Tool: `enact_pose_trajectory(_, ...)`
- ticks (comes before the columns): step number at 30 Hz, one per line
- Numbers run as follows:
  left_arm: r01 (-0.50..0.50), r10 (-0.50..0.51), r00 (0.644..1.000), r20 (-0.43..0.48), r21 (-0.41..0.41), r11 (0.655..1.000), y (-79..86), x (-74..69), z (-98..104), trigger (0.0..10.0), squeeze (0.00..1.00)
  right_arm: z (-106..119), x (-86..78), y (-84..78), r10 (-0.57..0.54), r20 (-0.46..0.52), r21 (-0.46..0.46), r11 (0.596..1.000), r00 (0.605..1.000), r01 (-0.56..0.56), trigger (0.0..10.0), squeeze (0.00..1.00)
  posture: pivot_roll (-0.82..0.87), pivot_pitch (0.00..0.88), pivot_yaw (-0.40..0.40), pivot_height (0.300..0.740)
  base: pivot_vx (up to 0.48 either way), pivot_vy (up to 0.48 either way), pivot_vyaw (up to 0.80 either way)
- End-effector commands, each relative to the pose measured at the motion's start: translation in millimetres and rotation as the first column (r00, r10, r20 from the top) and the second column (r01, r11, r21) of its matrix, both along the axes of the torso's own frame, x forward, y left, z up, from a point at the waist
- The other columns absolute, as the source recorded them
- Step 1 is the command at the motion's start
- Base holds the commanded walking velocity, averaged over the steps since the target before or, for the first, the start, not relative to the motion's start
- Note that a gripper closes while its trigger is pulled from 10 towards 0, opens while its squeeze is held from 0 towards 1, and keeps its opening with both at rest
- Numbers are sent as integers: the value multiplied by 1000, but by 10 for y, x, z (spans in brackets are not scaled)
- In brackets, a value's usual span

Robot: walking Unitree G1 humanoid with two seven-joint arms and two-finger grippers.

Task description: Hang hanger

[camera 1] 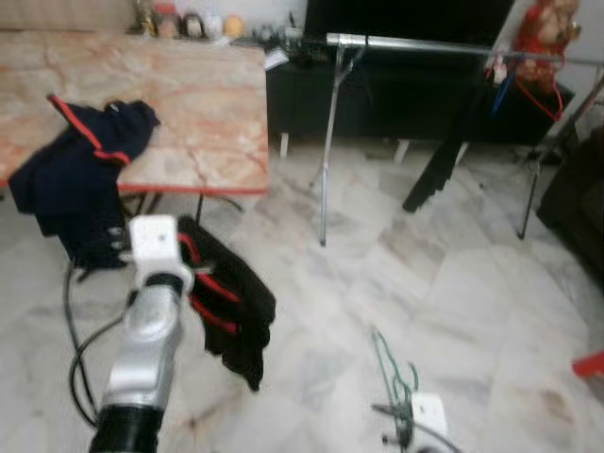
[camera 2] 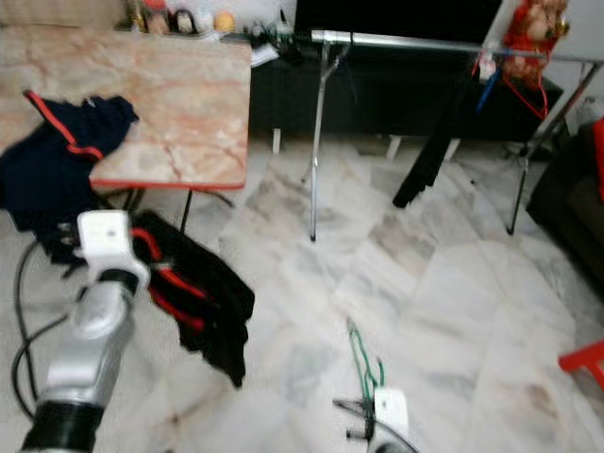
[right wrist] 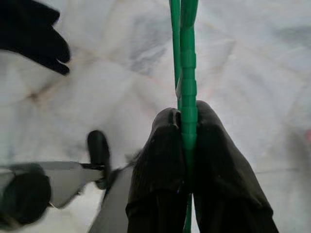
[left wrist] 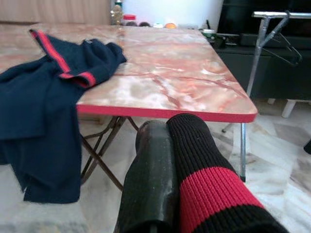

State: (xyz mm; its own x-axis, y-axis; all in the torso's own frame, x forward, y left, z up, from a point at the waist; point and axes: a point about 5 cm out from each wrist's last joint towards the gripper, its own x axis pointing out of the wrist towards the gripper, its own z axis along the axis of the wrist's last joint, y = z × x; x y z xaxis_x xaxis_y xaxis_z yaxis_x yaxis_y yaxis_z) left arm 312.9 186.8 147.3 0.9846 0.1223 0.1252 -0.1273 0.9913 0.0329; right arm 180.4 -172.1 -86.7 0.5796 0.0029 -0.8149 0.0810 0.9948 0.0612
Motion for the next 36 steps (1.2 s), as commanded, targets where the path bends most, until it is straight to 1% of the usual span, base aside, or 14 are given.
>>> enact_pose_trajectory(1,29,-29,999,36,8,1000,-98,13,87,10000,0,-37,-82,-19,-20,-24,5,1000,1000,20,10000,0,31,0,-70,740,0,450,0)
enact_pose_trajectory(3,29,-29,999,36,8,1000,-98,13,87,10000,0,-37,-82,-19,-20,-24,5,1000,1000,20,10000,0,31,0,-70,740,0,450,0)
enact_pose_trajectory(5,29,-29,999,39,11,1000,-93,18,97,10000,0,-68,-166,-35,-16,-34,3,1000,999,16,10000,0,31,0,-69,740,0,446,0)
enact_pose_trajectory(6,29,-29,999,39,11,1000,-93,18,97,10000,0,-68,-166,-35,-16,-34,3,1000,999,16,10000,0,31,0,-69,740,0,446,0)
enact_pose_trajectory(8,31,-31,999,39,13,999,-102,19,100,10000,0,-90,-227,-51,-8,-44,1,1000,999,8,10000,0,34,0,-69,740,0,450,0)
enact_pose_trajectory(14,26,-26,999,40,13,1000,-100,24,107,10000,0,-104,-266,-52,5,-53,-1,1000,999,-5,10000,0,34,0,-71,740,0,422,0)
enact_pose_trajectory(18,27,-27,999,40,13,1000,-96,21,112,10000,0,-110,-292,-83,9,-55,-1,1000,998,-9,10000,0,36,0,-69,740,0,0,0)
enact_pose_trajectory(22,52,-50,997,55,-20,998,-123,-2,139,10000,0,-108,-288,-78,11,-53,-2,1000,999,-11,10000,0,42,0,-70,740,0,0,0)
enact_pose_trajectory(23,68,-67,995,70,-19,997,-159,-16,172,10000,0,-108,-282,-67,10,-53,-1,1000,999,-10,10000,0,46,0,-71,740,0,0,0)
enact_pose_trajectory(26,82,-80,994,80,-17,997,-195,-31,192,10000,0,-108,-278,-56,12,-55,-1,1000,998,-12,10000,0,48,0,-71,740,0,0,0)
enact_pose_trajectory(27,107,-106,990,94,-12,994,-250,-73,215,10000,0,-107,-272,-49,10,-54,1,1000,998,-10,10000,0,48,0,-70,740,0,0,0)
enact_pose_trajectory(28,115,-113,989,97,-13,993,-270,-98,218,10000,0,-105,-268,-46,8,-51,3,1000,999,-8,10000,0,48,0,-70,740,0,0,0)
enact_pose_trajectory(33,118,-117,990,82,-16,993,-291,-139,187,10000,0,-98,-253,-42,6,-40,5,1000,999,-6,10000,0,54,0,-73,740,0,0,0)
enact_pose_trajectory(36,115,-113,990,81,-18,993,-281,-130,193,10000,0,-101,-257,-42,58,-54,-36,998,997,-60,10000,0,55,0,-73,740,0,0,0)
